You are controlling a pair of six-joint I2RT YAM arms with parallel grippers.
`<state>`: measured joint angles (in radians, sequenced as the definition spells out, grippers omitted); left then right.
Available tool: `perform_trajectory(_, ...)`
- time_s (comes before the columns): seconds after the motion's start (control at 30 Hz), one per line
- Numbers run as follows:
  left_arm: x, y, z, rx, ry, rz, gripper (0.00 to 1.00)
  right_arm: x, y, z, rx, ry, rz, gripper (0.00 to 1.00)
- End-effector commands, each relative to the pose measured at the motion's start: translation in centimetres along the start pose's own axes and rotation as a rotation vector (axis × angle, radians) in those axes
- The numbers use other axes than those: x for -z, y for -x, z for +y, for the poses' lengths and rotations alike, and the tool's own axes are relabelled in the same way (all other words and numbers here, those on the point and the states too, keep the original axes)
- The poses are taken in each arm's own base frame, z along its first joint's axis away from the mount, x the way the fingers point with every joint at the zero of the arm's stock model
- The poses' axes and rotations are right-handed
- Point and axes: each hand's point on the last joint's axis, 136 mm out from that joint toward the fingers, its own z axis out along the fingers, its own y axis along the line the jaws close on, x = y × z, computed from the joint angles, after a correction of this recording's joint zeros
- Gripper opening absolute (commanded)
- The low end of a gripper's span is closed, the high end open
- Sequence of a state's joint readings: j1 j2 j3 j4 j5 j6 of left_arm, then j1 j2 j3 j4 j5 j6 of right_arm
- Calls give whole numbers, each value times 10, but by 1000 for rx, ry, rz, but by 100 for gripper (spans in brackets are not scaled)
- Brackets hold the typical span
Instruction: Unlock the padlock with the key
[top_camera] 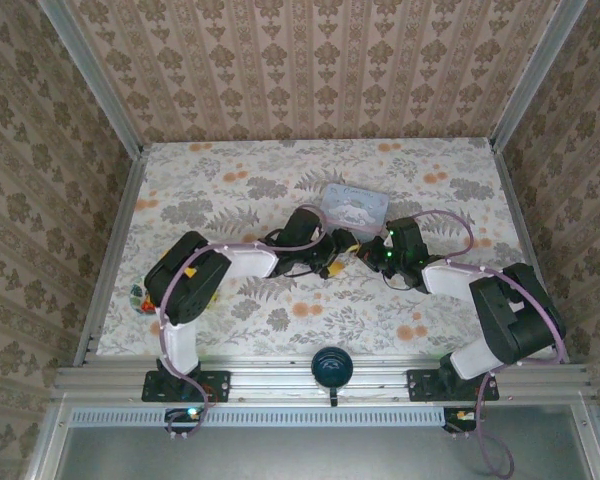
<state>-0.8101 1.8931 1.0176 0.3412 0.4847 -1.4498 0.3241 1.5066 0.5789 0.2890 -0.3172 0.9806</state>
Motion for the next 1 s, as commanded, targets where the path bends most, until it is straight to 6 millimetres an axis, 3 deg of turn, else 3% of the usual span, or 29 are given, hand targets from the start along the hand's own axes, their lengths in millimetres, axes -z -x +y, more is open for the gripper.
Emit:
perform_trajectory(0.0,23,5,-23,-110,-4,-38,93,-1,9,-4,-11,-17,-41,0)
perform_trajectory(0.03,29,8,-27,-143,10,-55,99,0,10,-4,-7,-20,-43,0)
perform_trajectory(0.17,52,24,-41,-282,80,-147,100,3,10,-7,10,-43,-49,0)
perform_trajectory(0.33,86,65,-61,-501,235,-314,100,7,11,-7,33,-62,-50,0)
perform_trajectory(0.43,97,92,-77,-646,317,-383,100,8,11,-7,41,-69,-48,0)
perform_trajectory(0.53,97,118,-83,-770,437,-406,100,9,11,-7,44,-74,-45,0)
perform_trajectory(0.7,81,150,-74,-894,615,-361,100,10,10,-8,49,-84,-38,0)
perform_trajectory(0.97,59,175,-50,-951,766,-299,100,13,7,-10,55,-96,-32,0)
